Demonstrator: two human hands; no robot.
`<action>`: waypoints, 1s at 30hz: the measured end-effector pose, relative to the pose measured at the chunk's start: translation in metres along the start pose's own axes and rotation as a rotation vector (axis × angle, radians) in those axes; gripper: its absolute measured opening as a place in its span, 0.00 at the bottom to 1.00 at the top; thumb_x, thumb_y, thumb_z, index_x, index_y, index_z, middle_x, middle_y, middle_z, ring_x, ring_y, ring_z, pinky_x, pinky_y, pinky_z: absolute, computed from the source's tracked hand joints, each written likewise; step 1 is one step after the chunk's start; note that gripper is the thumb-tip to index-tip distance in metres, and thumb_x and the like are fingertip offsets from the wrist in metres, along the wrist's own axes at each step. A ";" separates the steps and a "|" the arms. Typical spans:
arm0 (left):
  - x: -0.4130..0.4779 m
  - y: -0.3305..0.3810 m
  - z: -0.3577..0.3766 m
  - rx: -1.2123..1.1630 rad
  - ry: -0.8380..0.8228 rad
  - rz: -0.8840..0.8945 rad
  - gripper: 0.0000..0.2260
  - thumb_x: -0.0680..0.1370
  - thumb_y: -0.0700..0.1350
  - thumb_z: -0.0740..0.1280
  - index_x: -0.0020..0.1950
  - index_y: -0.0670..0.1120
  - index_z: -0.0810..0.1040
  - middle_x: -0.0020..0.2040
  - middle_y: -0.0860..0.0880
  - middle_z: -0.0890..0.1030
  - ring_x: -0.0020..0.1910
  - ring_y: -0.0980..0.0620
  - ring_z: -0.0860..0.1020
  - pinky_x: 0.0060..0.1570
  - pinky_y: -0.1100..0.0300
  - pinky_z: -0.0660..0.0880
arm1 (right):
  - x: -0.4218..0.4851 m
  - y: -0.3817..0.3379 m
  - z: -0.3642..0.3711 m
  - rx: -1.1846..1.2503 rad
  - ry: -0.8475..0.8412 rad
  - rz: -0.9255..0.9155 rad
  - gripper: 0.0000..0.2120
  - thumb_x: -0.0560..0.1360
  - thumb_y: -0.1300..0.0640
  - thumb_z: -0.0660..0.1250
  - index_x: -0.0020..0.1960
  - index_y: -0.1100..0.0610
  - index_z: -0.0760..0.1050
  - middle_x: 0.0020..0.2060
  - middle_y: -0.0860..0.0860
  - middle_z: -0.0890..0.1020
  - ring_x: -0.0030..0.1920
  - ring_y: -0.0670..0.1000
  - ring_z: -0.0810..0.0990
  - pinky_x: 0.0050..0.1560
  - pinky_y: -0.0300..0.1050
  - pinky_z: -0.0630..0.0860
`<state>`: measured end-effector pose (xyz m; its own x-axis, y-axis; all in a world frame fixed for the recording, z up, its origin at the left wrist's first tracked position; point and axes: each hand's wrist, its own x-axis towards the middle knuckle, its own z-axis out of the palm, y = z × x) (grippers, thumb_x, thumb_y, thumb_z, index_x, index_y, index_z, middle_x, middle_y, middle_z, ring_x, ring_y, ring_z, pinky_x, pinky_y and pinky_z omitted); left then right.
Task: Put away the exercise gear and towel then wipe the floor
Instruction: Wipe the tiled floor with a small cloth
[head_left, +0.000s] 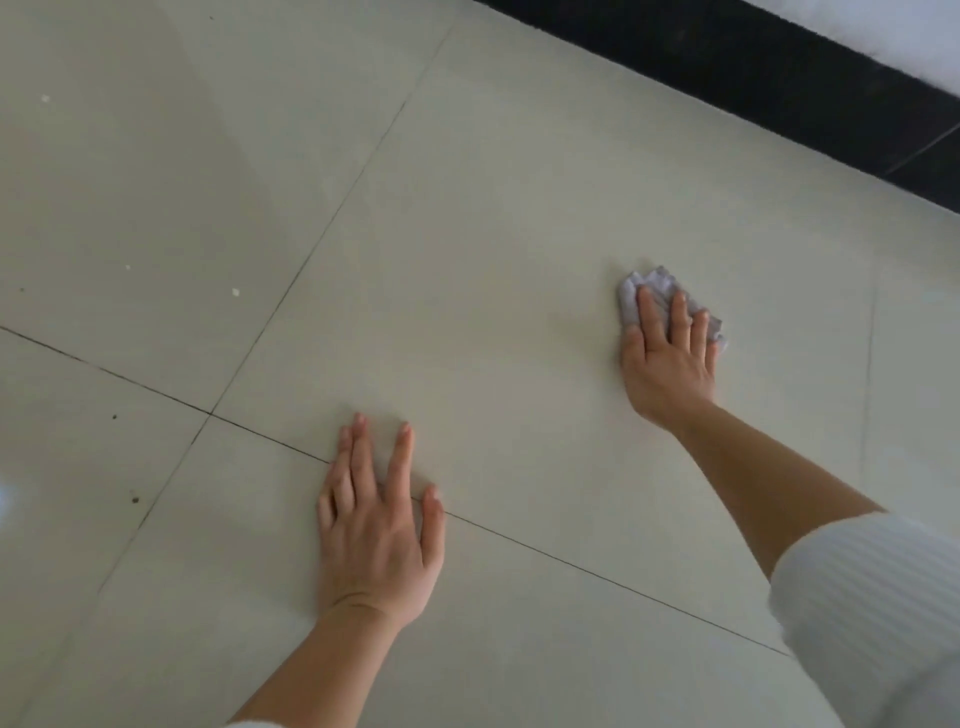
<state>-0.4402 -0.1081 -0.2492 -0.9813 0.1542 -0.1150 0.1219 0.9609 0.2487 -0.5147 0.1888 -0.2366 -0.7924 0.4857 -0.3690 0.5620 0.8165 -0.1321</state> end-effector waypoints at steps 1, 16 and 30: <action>0.000 0.000 0.000 0.002 0.010 -0.002 0.27 0.75 0.55 0.53 0.73 0.47 0.65 0.74 0.38 0.62 0.73 0.42 0.59 0.62 0.50 0.59 | 0.013 -0.008 -0.003 0.034 0.024 0.038 0.25 0.82 0.44 0.40 0.77 0.40 0.40 0.78 0.49 0.41 0.77 0.57 0.38 0.75 0.56 0.36; -0.001 0.001 0.000 0.009 0.013 -0.013 0.26 0.76 0.55 0.53 0.73 0.47 0.65 0.74 0.39 0.61 0.73 0.42 0.59 0.64 0.49 0.58 | 0.059 -0.072 -0.011 -0.120 0.002 -0.431 0.25 0.83 0.45 0.45 0.78 0.43 0.43 0.79 0.50 0.42 0.77 0.59 0.39 0.74 0.56 0.37; -0.002 -0.001 0.006 -0.018 0.053 0.001 0.26 0.77 0.53 0.50 0.74 0.47 0.62 0.76 0.39 0.59 0.75 0.42 0.56 0.67 0.44 0.59 | -0.157 -0.017 0.068 -0.157 -0.097 -0.905 0.25 0.83 0.45 0.37 0.78 0.46 0.52 0.78 0.50 0.55 0.77 0.59 0.49 0.73 0.58 0.45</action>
<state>-0.4374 -0.1085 -0.2550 -0.9878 0.1423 -0.0637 0.1206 0.9565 0.2657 -0.3842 0.0773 -0.2389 -0.8866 -0.3810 -0.2622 -0.3063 0.9085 -0.2844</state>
